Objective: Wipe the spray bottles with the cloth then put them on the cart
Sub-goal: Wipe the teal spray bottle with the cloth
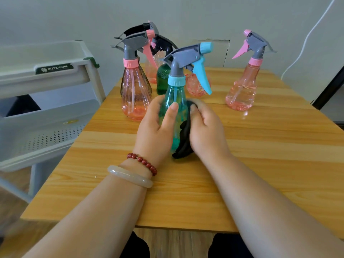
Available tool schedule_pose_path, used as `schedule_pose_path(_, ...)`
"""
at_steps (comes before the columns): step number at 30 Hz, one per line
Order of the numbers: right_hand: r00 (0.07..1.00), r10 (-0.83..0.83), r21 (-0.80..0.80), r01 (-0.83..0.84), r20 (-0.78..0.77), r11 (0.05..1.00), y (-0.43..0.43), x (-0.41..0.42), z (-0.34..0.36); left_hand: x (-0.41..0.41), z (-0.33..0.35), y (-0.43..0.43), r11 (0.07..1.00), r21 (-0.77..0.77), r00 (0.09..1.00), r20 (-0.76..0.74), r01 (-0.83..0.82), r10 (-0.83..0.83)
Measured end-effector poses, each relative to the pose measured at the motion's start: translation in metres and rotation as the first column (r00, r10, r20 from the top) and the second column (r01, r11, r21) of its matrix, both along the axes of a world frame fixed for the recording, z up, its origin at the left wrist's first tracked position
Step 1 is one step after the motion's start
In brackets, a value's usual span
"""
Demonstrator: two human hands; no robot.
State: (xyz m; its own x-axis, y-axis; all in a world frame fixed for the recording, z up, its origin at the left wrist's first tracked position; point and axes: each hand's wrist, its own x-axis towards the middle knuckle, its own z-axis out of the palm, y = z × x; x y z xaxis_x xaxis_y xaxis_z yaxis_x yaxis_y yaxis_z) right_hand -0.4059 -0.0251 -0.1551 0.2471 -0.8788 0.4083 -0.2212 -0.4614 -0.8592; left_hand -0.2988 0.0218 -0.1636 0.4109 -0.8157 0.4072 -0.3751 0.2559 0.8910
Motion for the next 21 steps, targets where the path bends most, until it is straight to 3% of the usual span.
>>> schedule_pose_path(3, 0.992, 0.073, -0.105, -0.061, 0.107, 0.993, 0.004, 0.001, 0.000, 0.000, 0.002, 0.001, 1.000, -0.005, 0.998, -0.060, 0.006, -0.006)
schedule_pose_path(11, 0.937, 0.290, 0.079, -0.310, 0.194, 0.948, 0.000, -0.007, 0.003, 0.001, 0.010, 0.002, 0.998, -0.055, 0.950, -0.309, 0.022, -0.038)
schedule_pose_path(16, 0.956, 0.121, 0.026, -0.133, 0.267, 0.991, 0.006, 0.001, 0.003, 0.005, 0.010, 0.002, 0.992, -0.087, 0.937, -0.331, 0.088, -0.113)
schedule_pose_path(19, 0.937, -0.077, 0.188, 0.012, 0.342, 0.982, 0.002, 0.002, 0.001, -0.003, 0.007, 0.003, 0.966, -0.032, 0.948, -0.188, 0.257, -0.259)
schedule_pose_path(21, 0.948, -0.097, 0.175, 0.045, 0.303, 0.983, 0.001, -0.001, 0.002, -0.010, 0.007, 0.001, 0.966, -0.002, 0.958, -0.123, 0.259, -0.257)
